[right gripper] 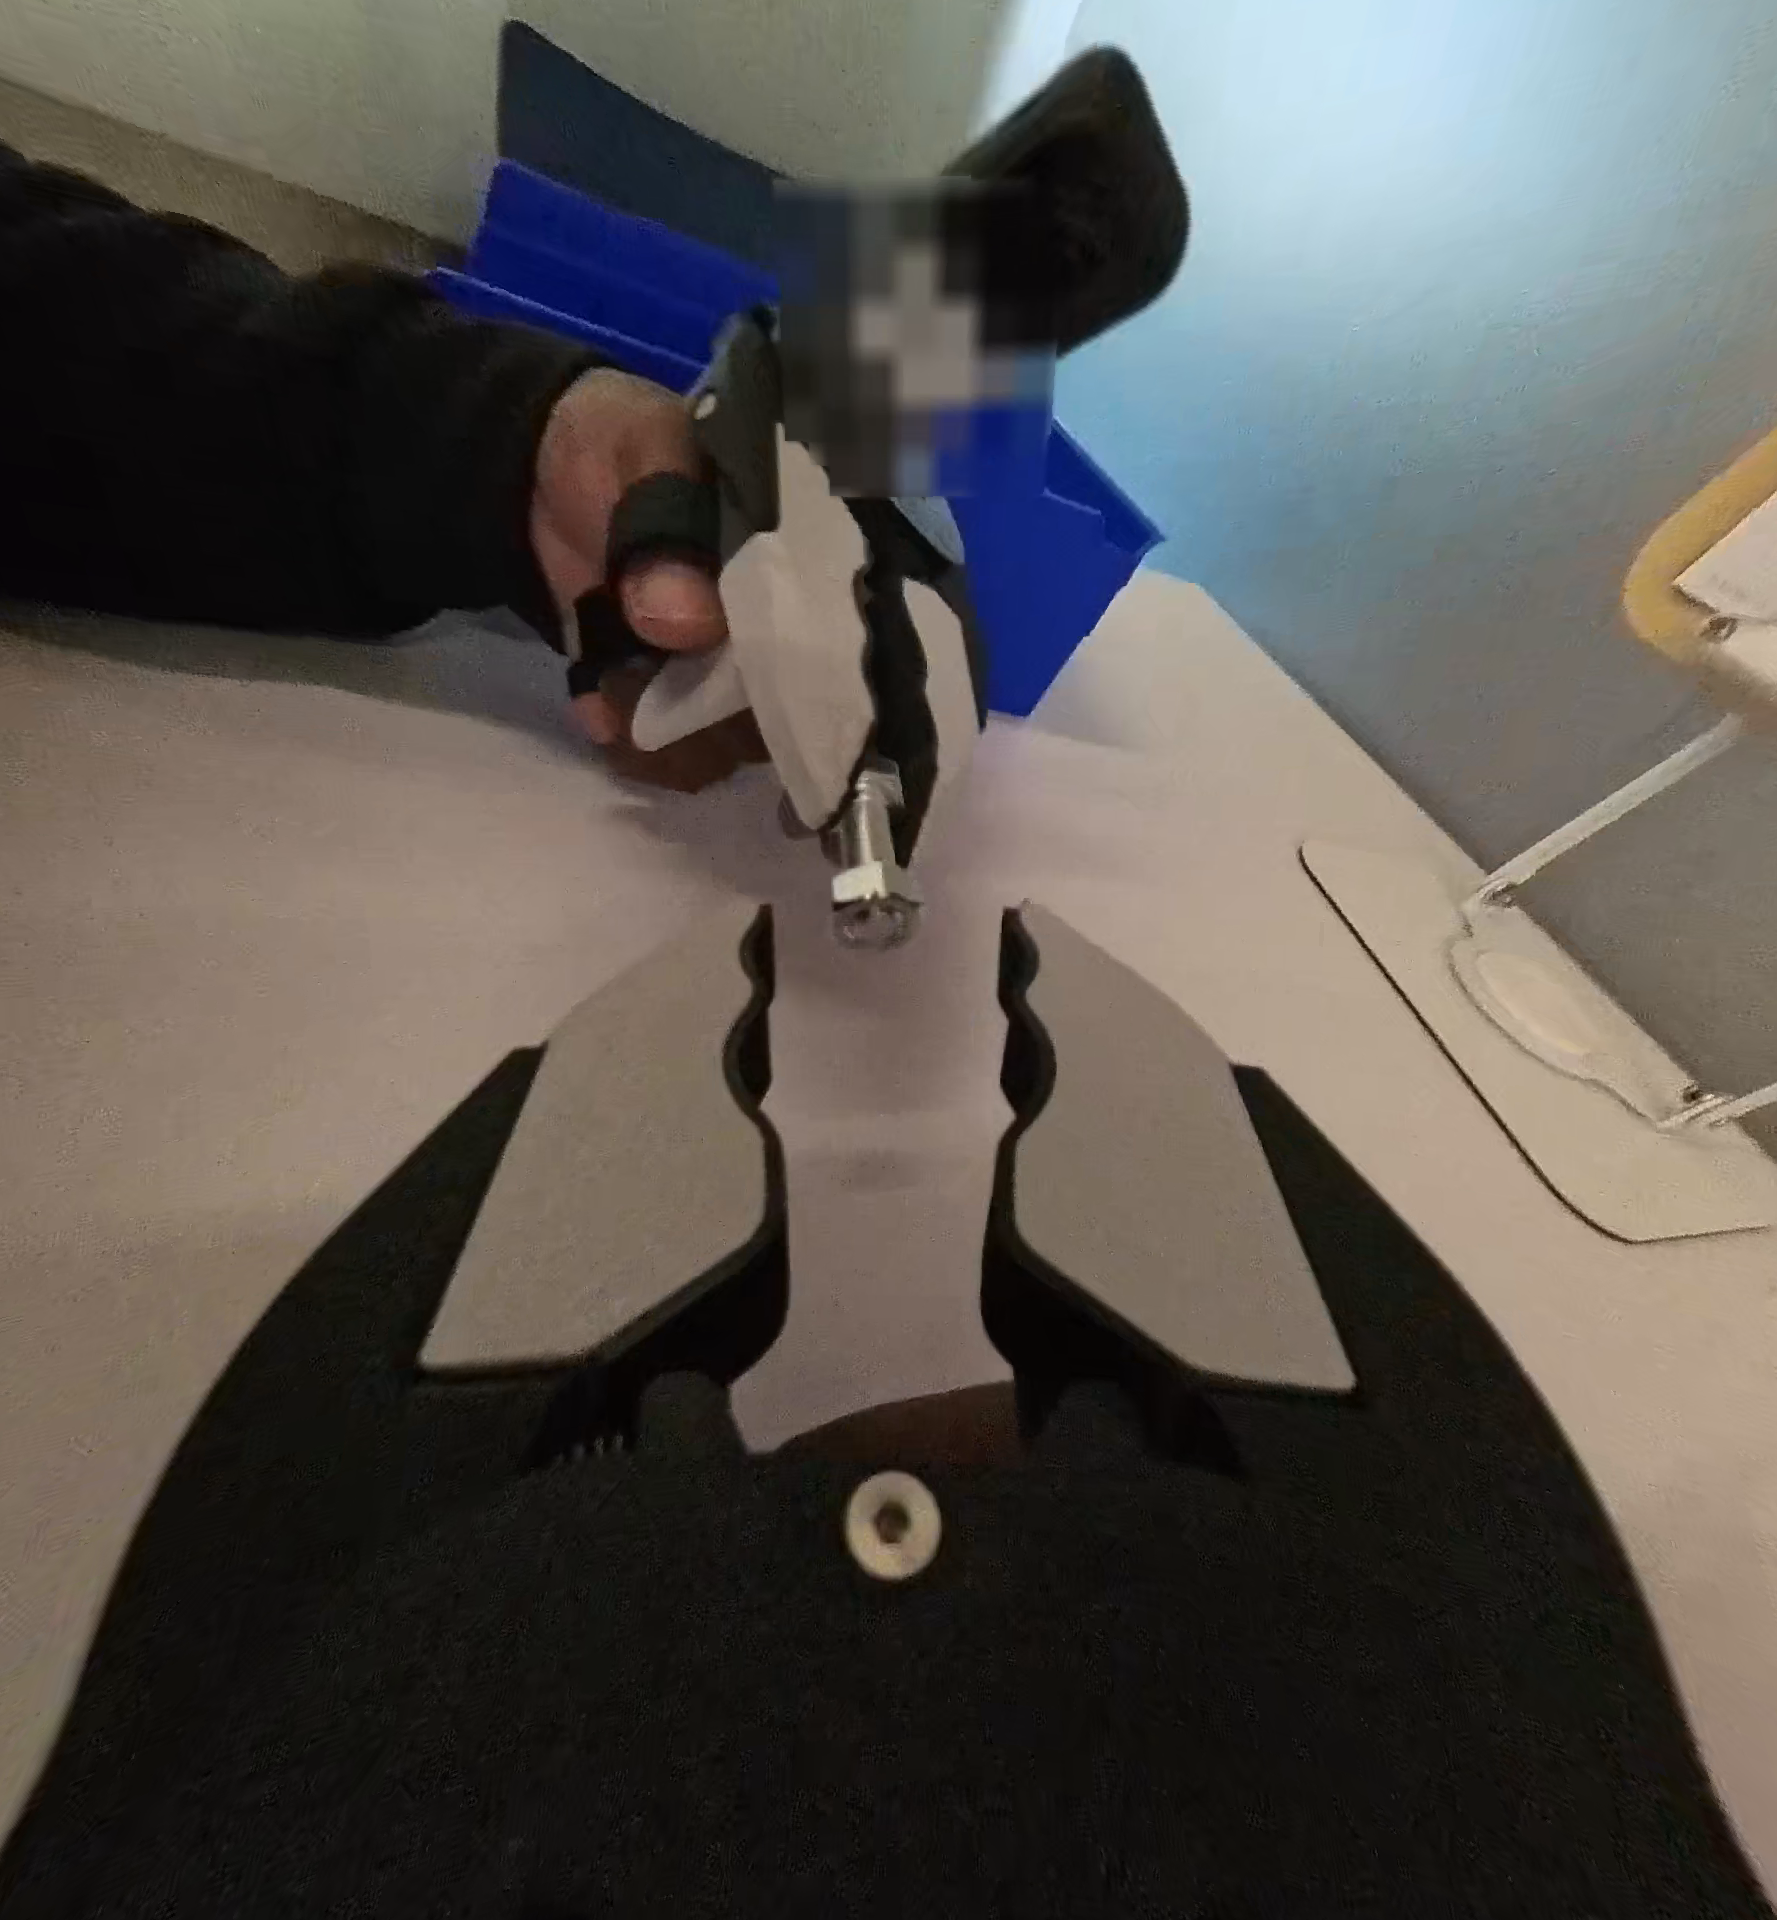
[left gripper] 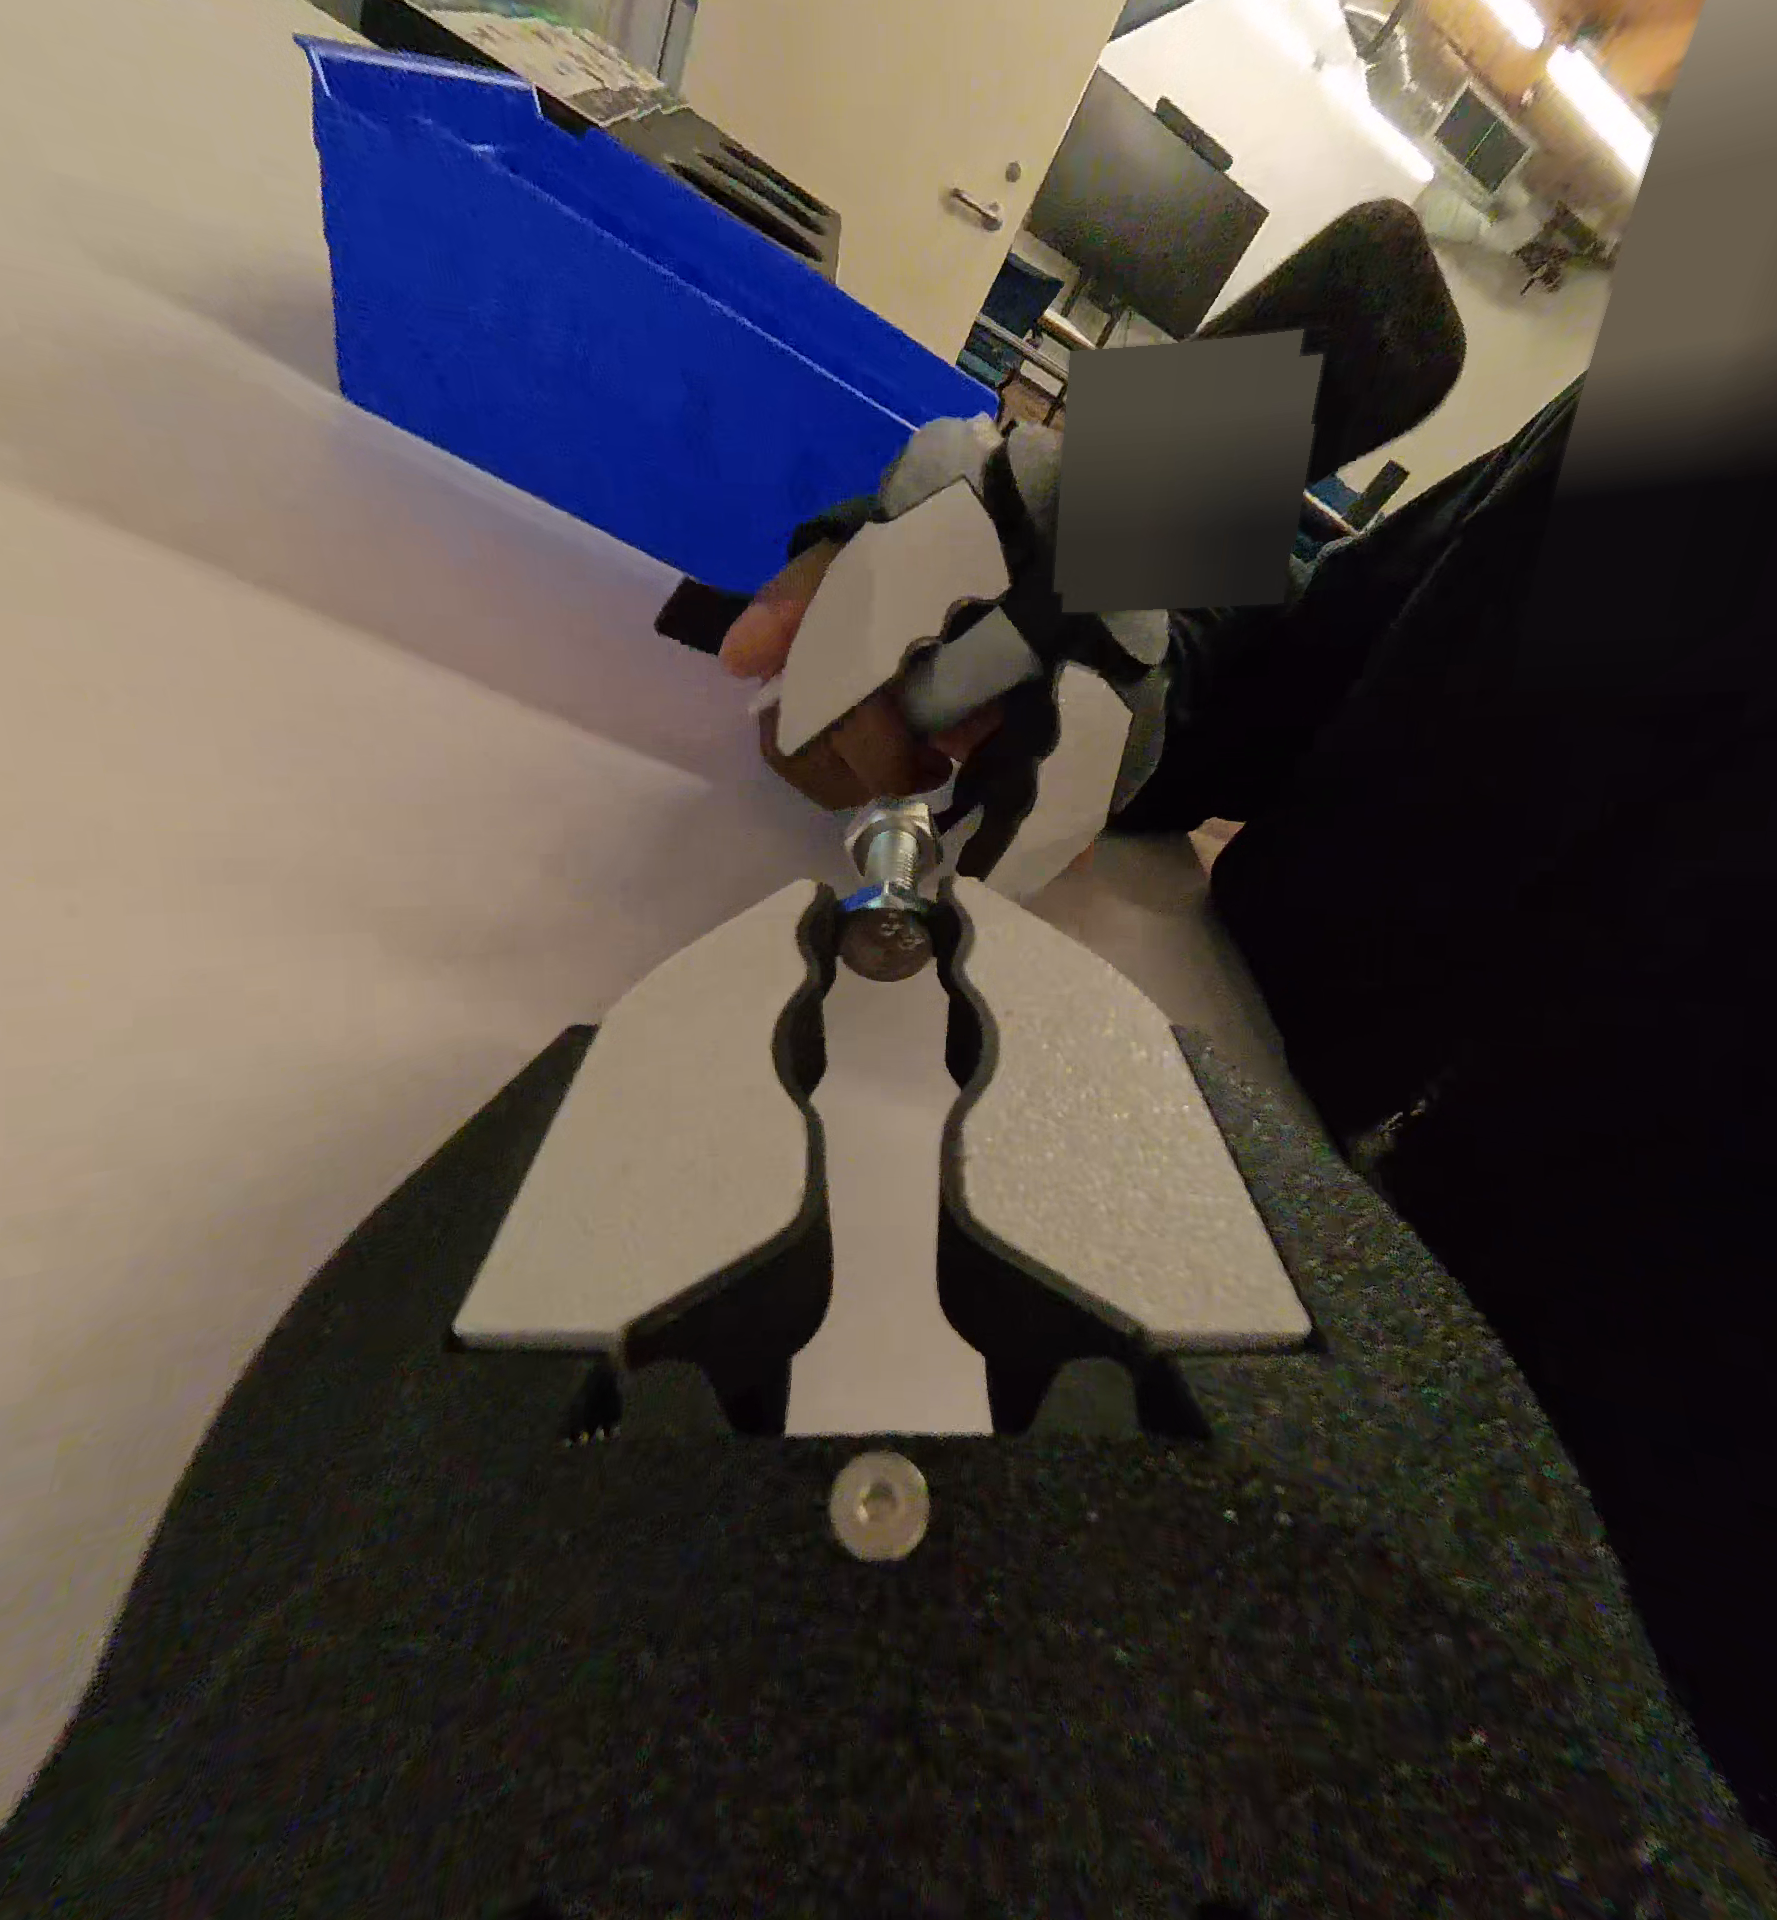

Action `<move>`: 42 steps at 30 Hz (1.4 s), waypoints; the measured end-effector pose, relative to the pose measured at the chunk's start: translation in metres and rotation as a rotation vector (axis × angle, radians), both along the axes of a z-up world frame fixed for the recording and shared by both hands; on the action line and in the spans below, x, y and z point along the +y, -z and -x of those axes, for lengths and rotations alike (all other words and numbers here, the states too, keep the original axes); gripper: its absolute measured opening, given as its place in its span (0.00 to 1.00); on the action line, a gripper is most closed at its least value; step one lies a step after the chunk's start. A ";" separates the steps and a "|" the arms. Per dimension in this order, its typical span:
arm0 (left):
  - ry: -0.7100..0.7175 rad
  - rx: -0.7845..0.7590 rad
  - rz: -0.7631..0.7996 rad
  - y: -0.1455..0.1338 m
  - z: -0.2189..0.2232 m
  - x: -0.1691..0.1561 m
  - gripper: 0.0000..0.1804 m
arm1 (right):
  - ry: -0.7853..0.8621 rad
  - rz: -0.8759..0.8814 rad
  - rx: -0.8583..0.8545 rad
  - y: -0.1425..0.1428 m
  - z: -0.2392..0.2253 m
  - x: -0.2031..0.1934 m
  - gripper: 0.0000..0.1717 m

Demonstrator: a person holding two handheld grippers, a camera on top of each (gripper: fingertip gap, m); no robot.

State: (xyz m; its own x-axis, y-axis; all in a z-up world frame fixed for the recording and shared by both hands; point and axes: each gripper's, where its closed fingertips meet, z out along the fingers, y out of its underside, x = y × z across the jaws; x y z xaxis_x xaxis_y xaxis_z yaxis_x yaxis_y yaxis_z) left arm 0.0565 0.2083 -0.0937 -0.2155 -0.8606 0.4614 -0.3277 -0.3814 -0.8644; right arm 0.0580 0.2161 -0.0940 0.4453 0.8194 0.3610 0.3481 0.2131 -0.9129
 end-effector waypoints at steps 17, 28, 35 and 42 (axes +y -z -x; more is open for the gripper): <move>-0.050 -0.062 -0.096 -0.009 0.000 0.007 0.10 | -0.124 0.485 0.315 -0.010 -0.004 0.002 0.20; 0.009 -0.014 0.119 0.000 -0.005 -0.003 0.10 | 0.040 -0.030 -0.055 0.004 0.004 0.003 0.11; -0.002 -0.010 -0.275 0.003 -0.005 -0.003 0.10 | -0.182 0.907 0.415 0.004 0.006 -0.004 0.11; -0.070 -0.058 -0.068 -0.008 -0.002 0.010 0.10 | -0.021 0.335 0.159 0.003 -0.004 0.010 0.29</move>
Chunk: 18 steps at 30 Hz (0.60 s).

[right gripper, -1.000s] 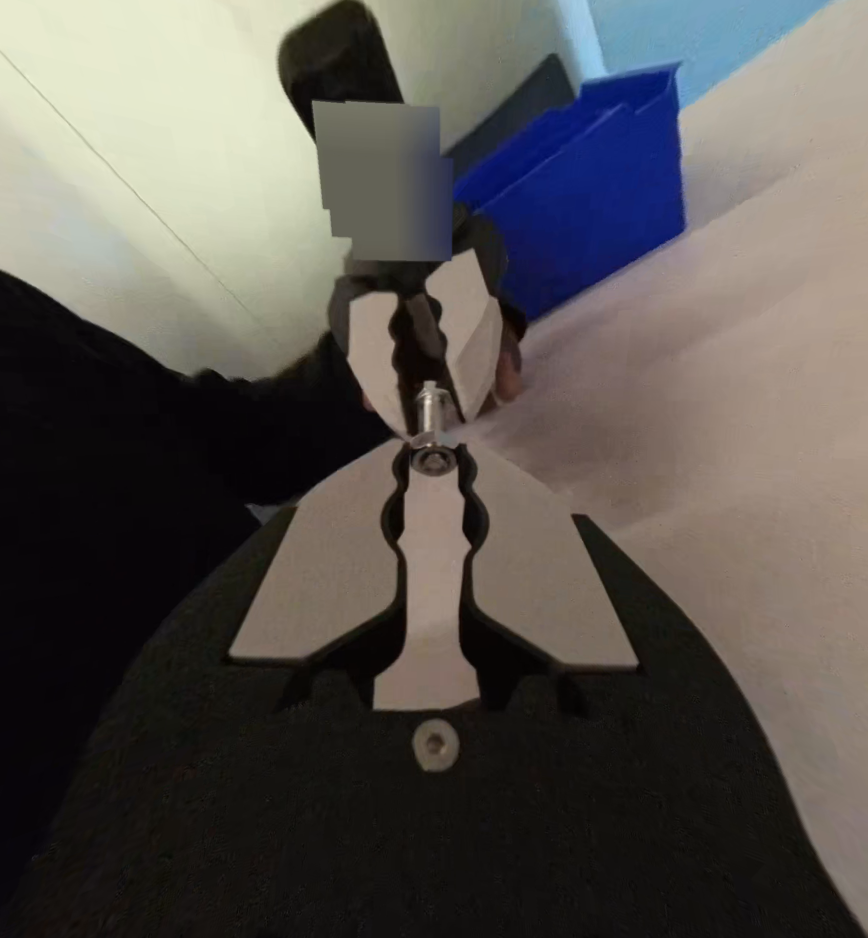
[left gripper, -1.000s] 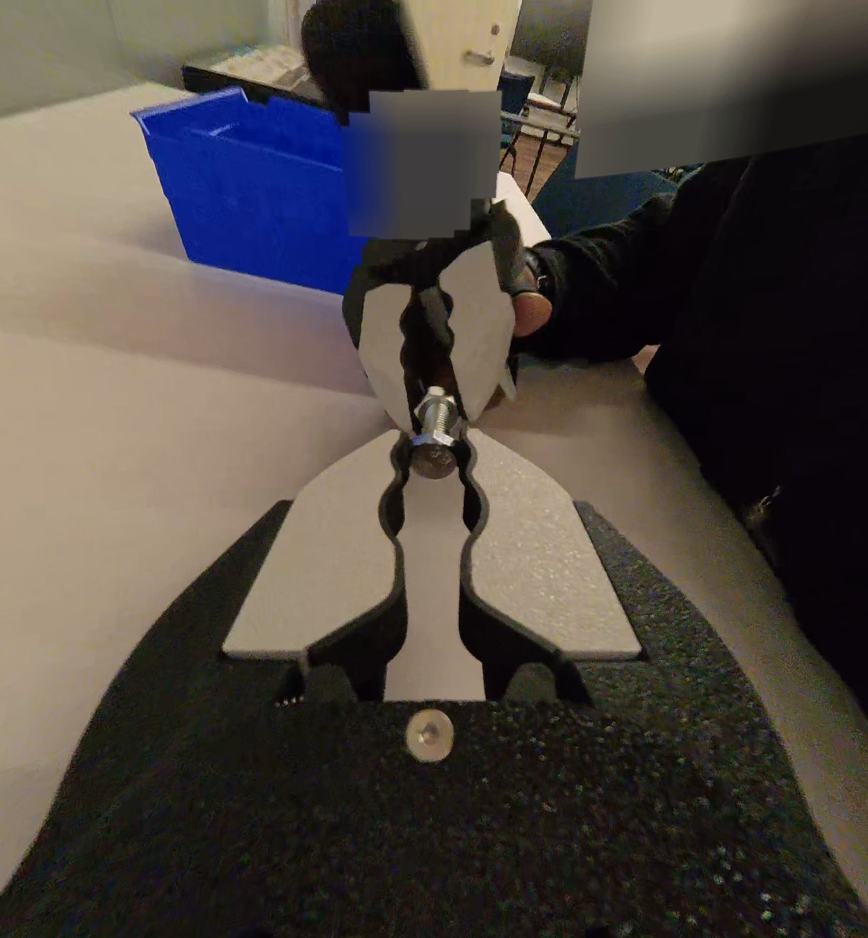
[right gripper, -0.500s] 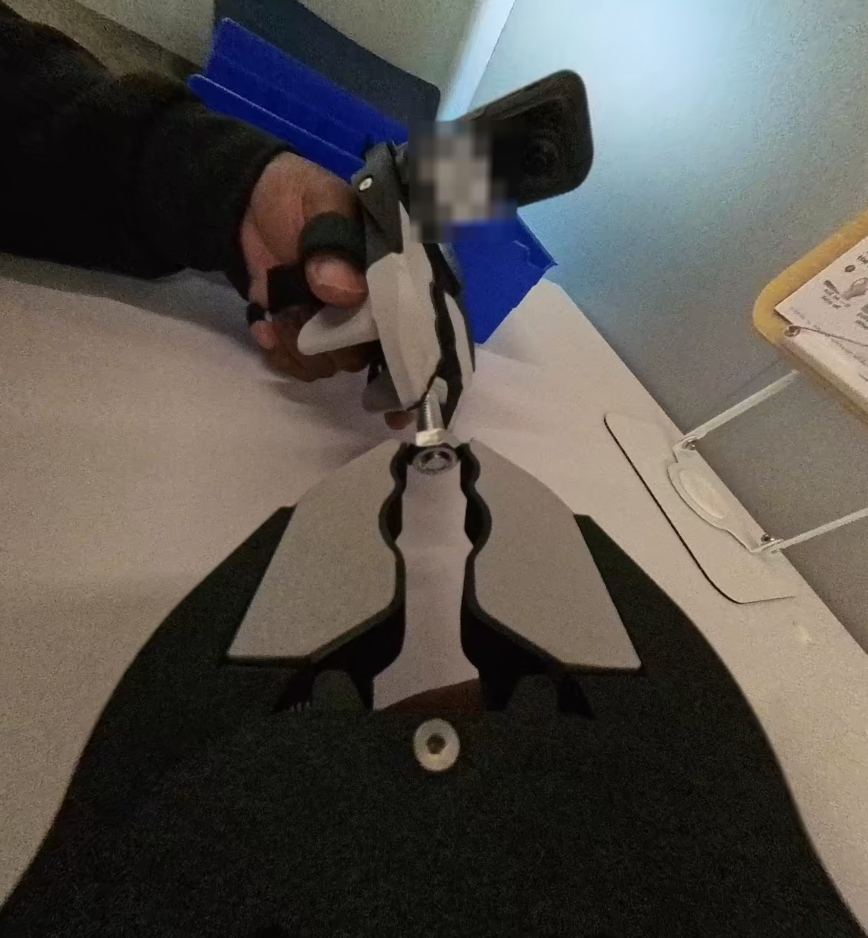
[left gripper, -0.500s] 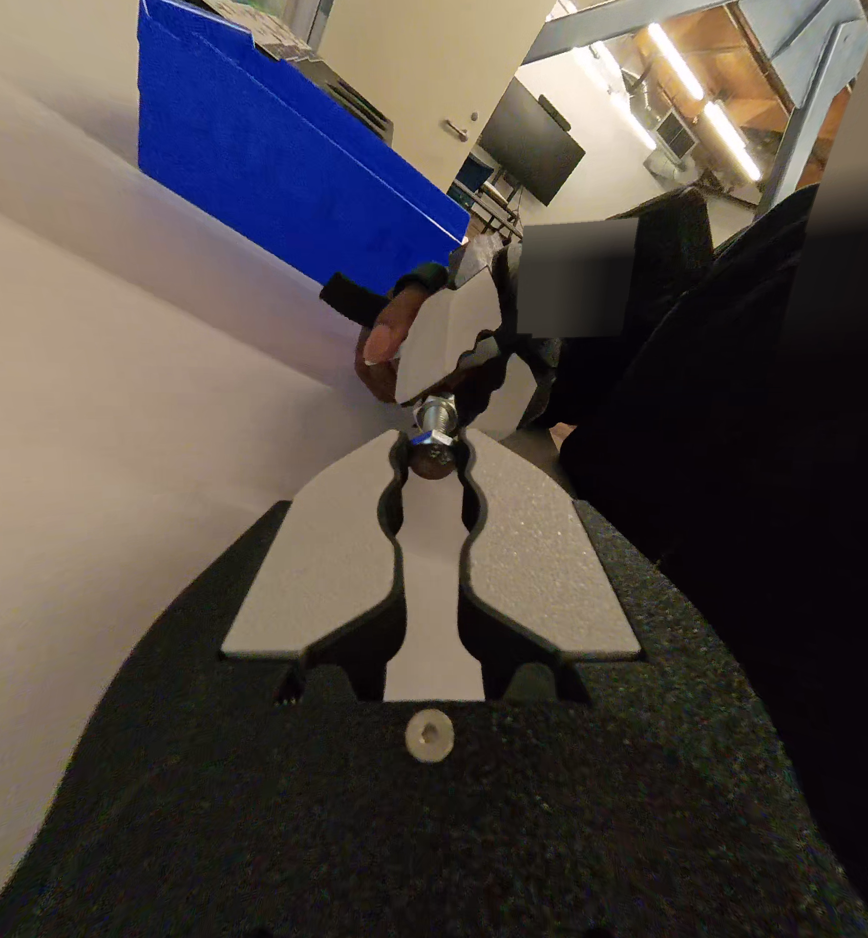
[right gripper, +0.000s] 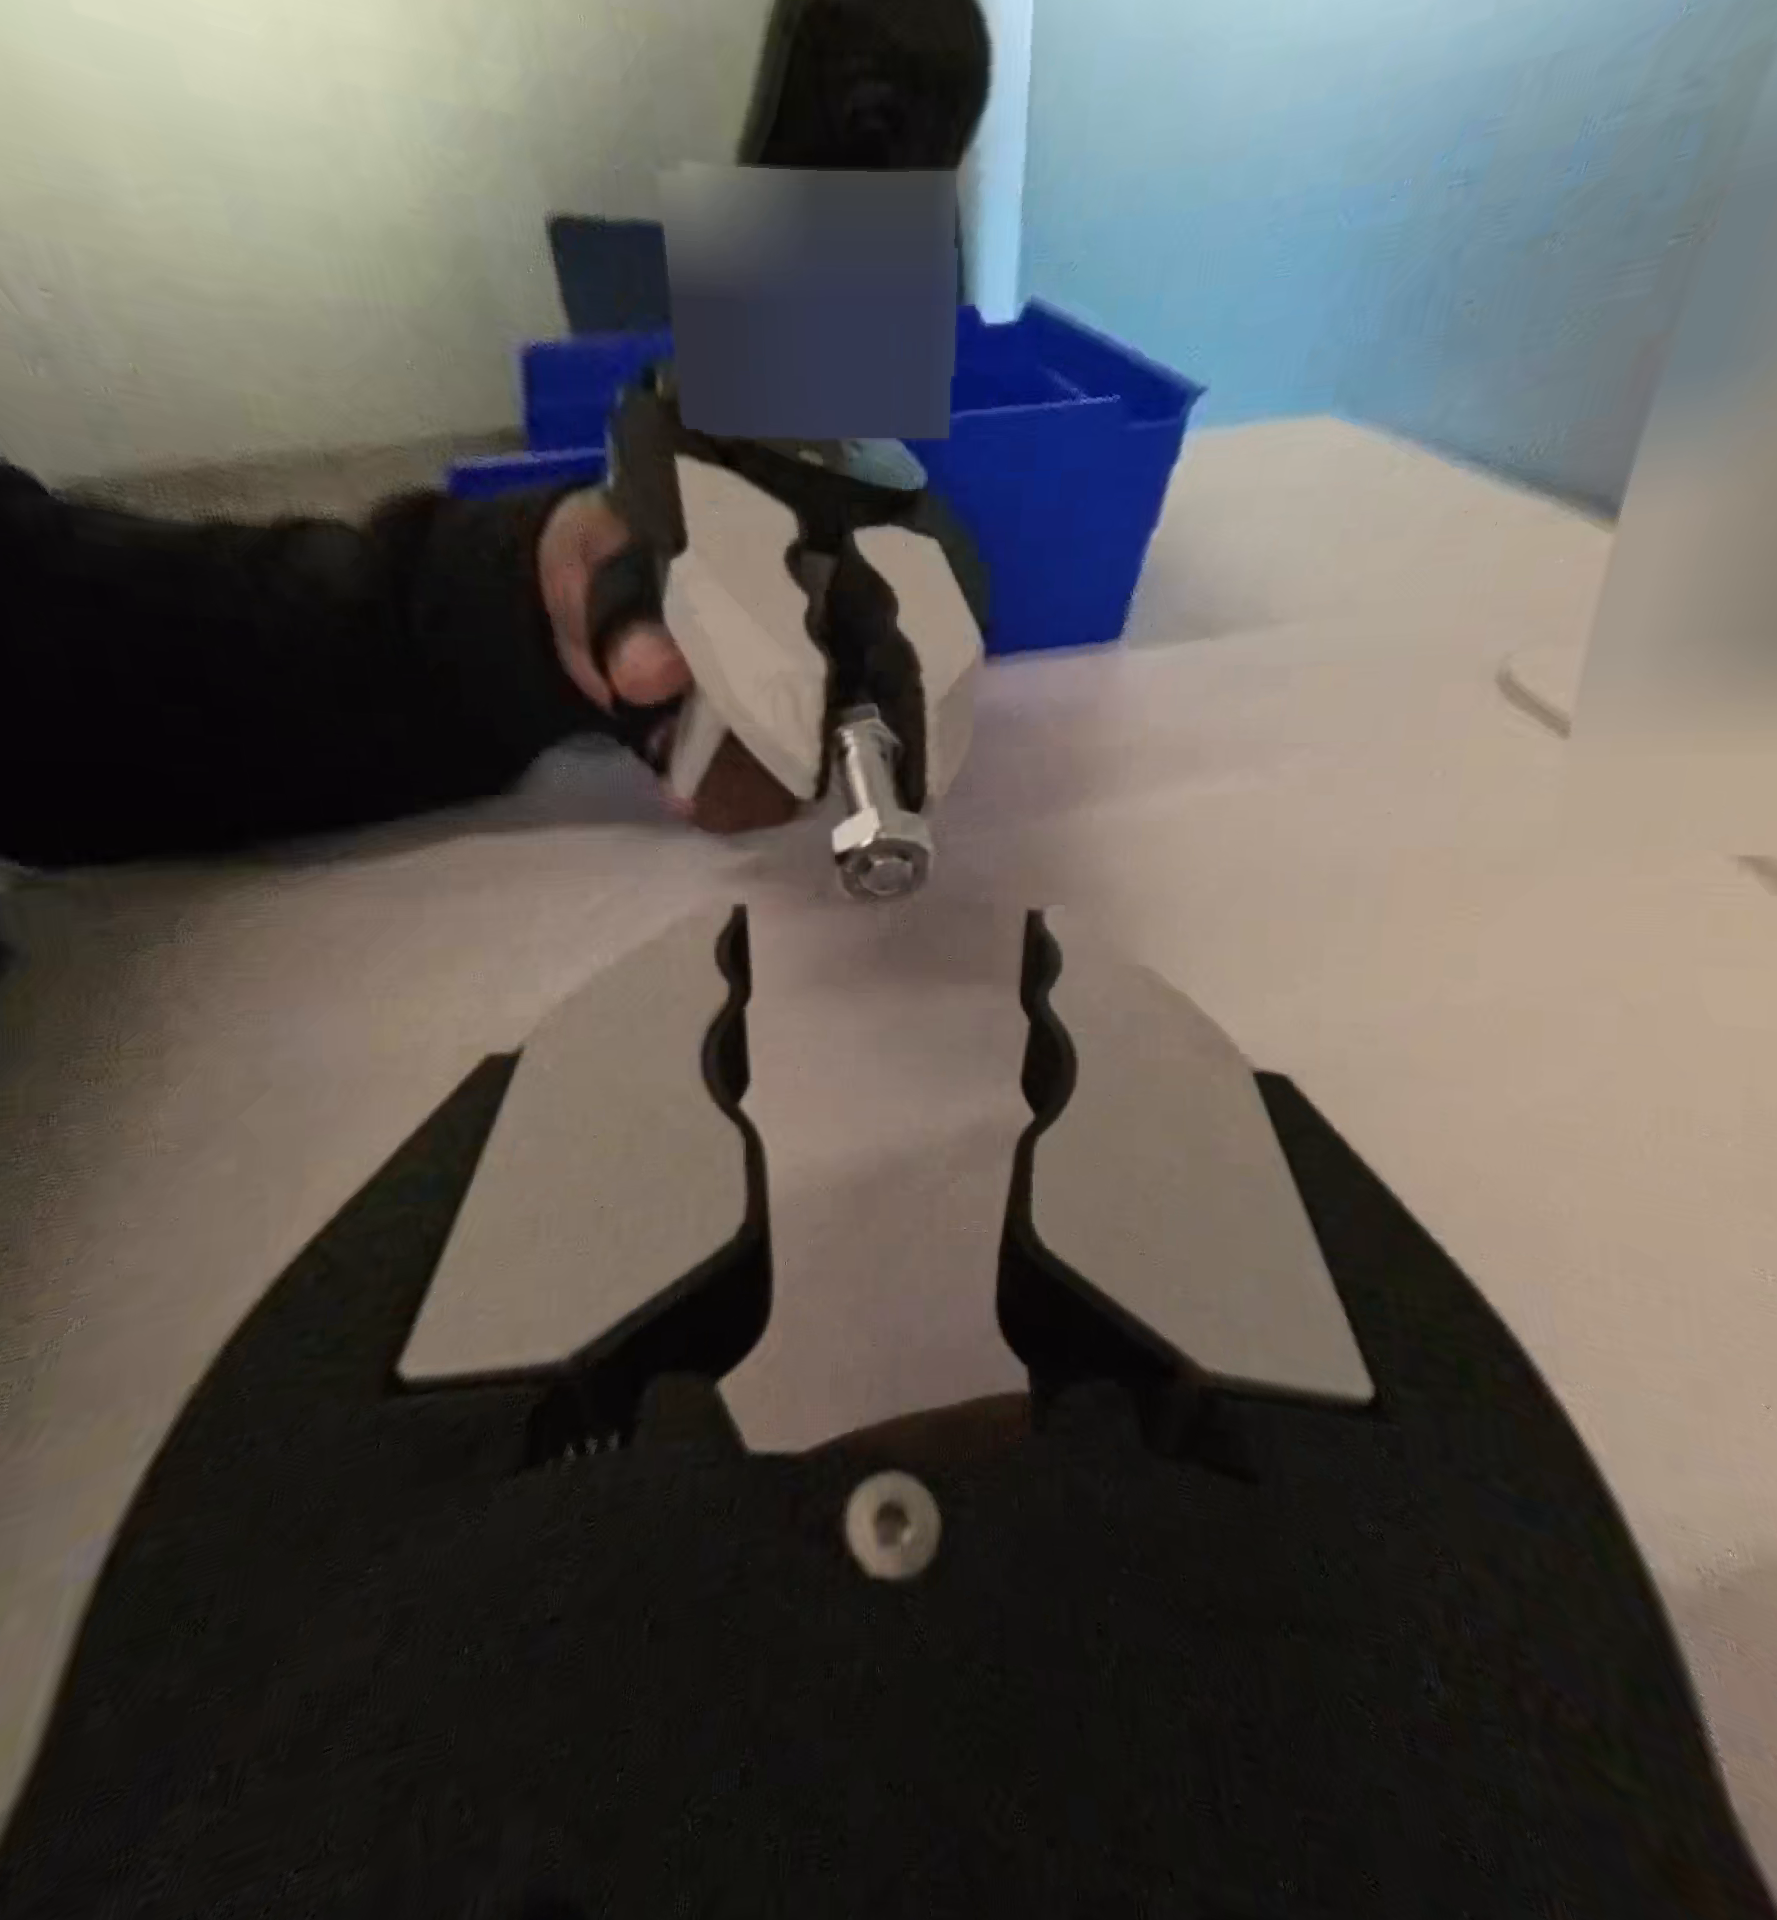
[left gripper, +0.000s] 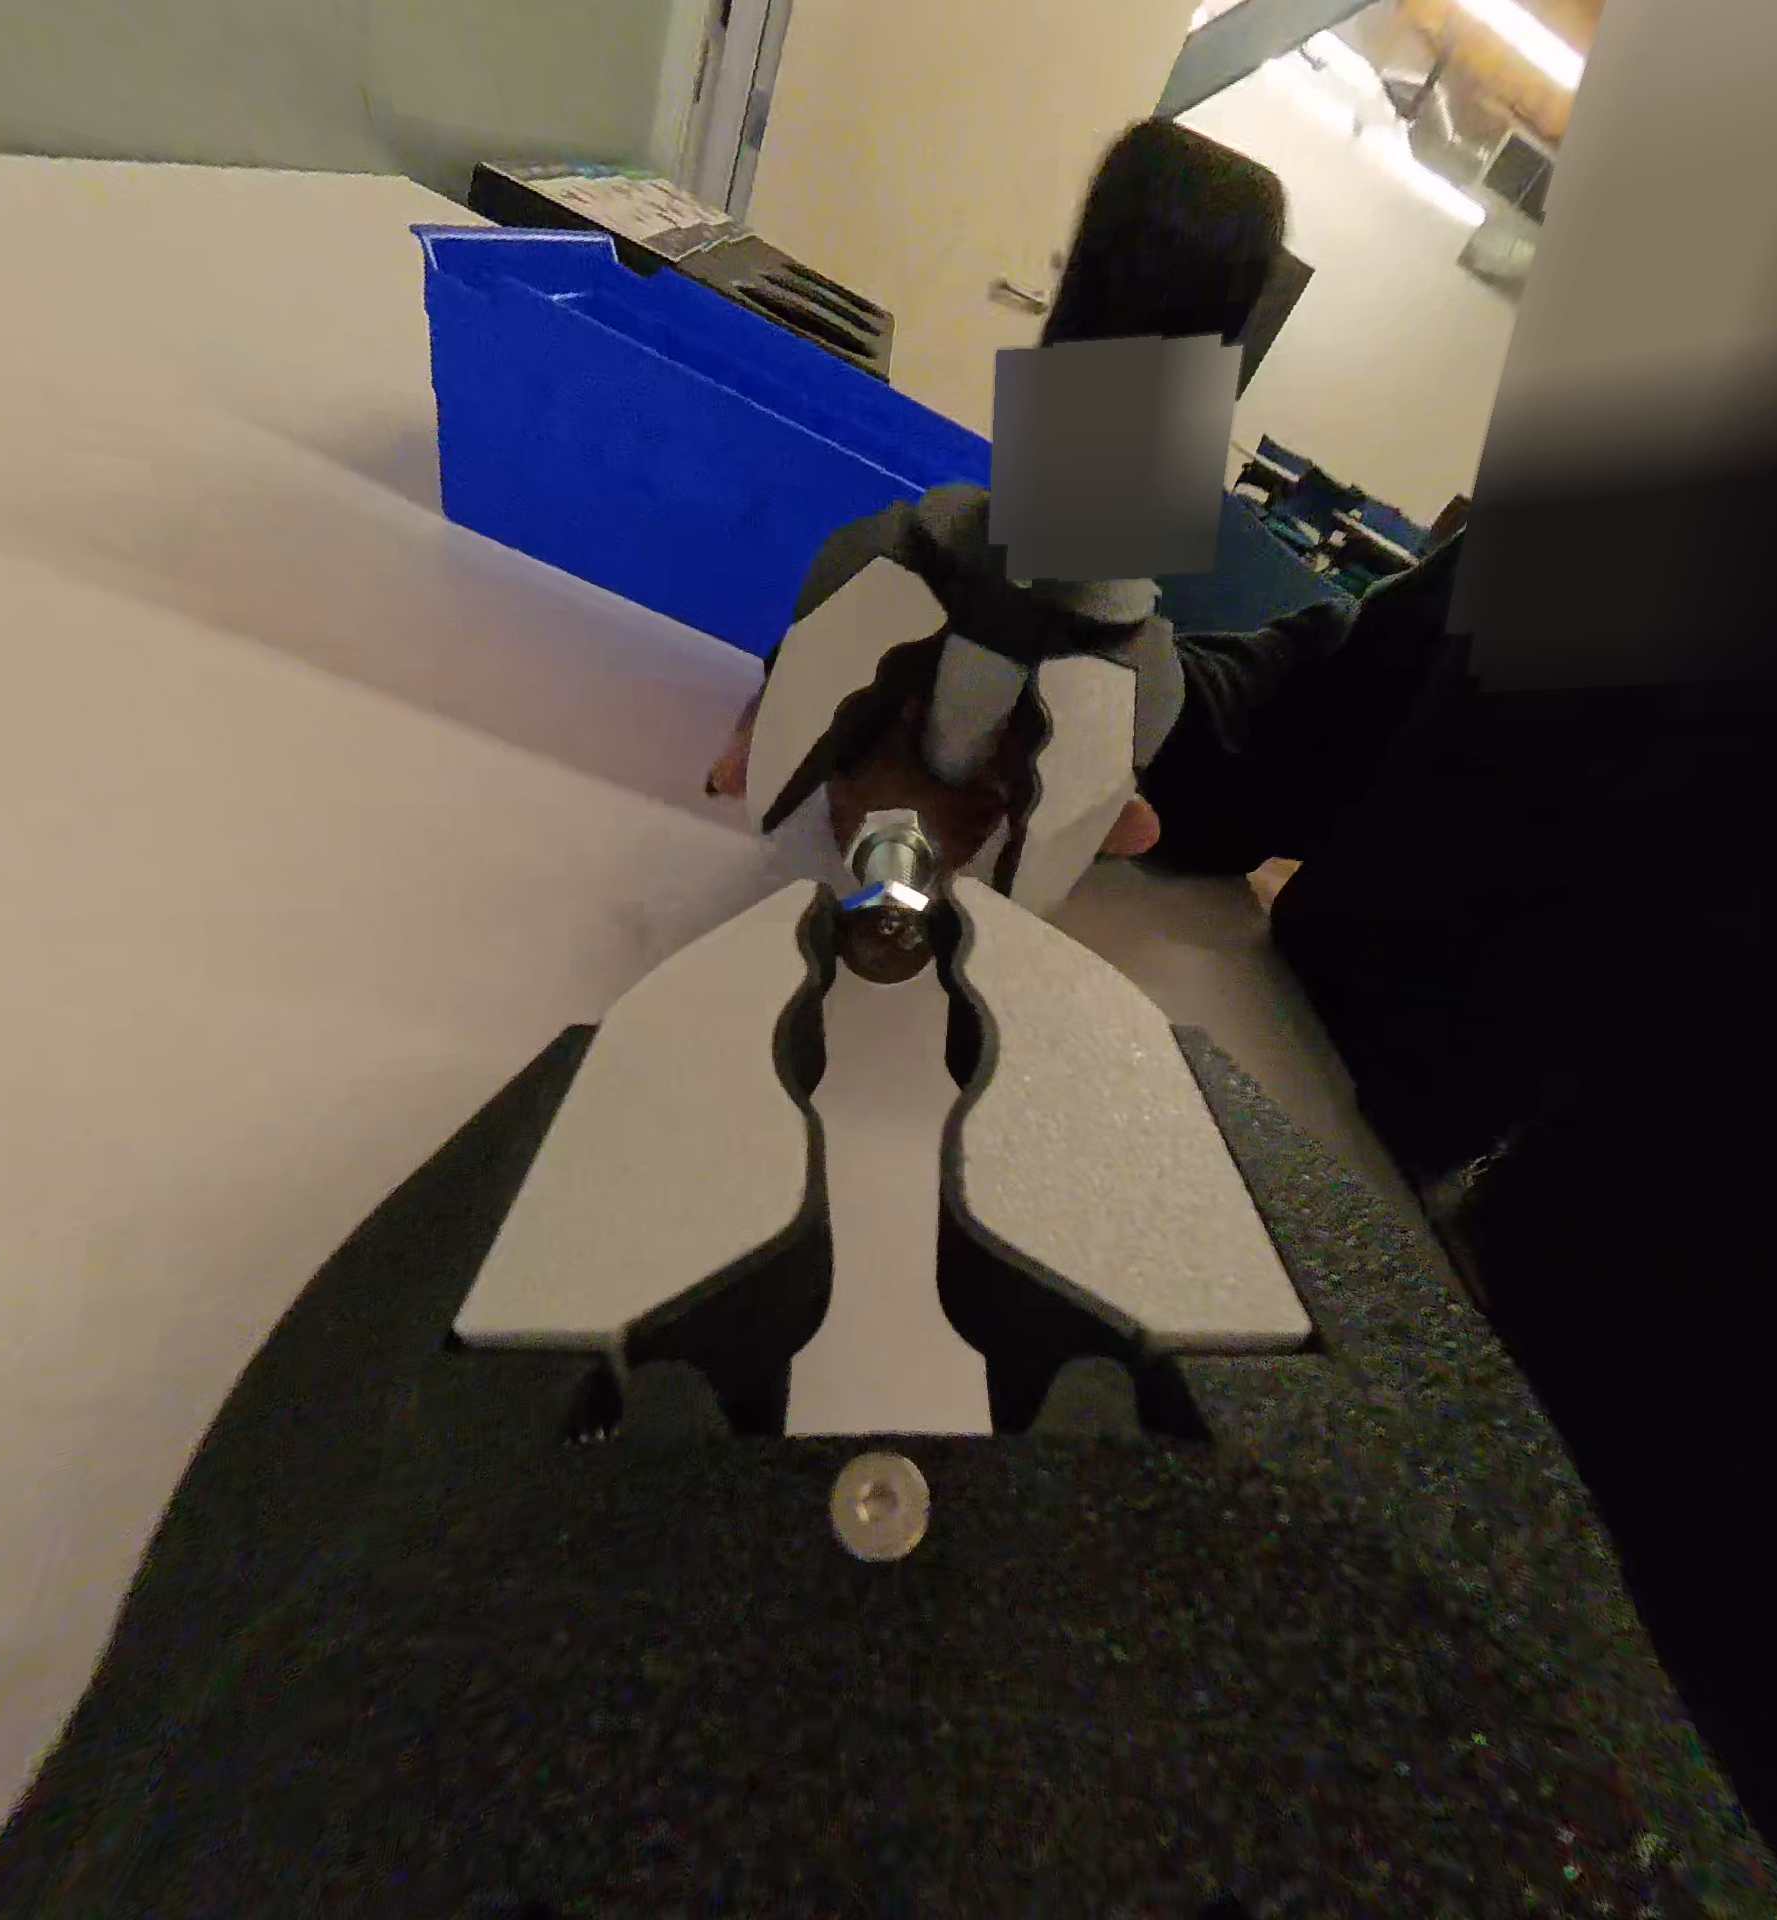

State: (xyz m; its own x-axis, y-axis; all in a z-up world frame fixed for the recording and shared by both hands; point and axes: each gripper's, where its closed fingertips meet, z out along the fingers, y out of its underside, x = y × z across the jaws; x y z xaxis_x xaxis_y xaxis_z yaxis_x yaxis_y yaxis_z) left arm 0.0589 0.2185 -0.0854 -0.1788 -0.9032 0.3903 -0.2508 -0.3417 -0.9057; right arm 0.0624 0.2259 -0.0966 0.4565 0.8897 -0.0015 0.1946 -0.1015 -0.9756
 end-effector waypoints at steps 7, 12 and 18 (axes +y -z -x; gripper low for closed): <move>0.053 0.031 0.138 0.007 -0.005 -0.010 0.10 | 0.071 -0.345 -0.200 0.000 0.007 -0.005 0.12; 0.071 0.040 -0.076 0.012 -0.004 -0.014 0.10 | -0.090 0.293 0.089 0.007 0.012 -0.014 0.11; 0.020 -0.060 -0.117 -0.007 -0.006 -0.010 0.10 | -0.105 0.314 0.279 -0.011 0.003 -0.006 0.26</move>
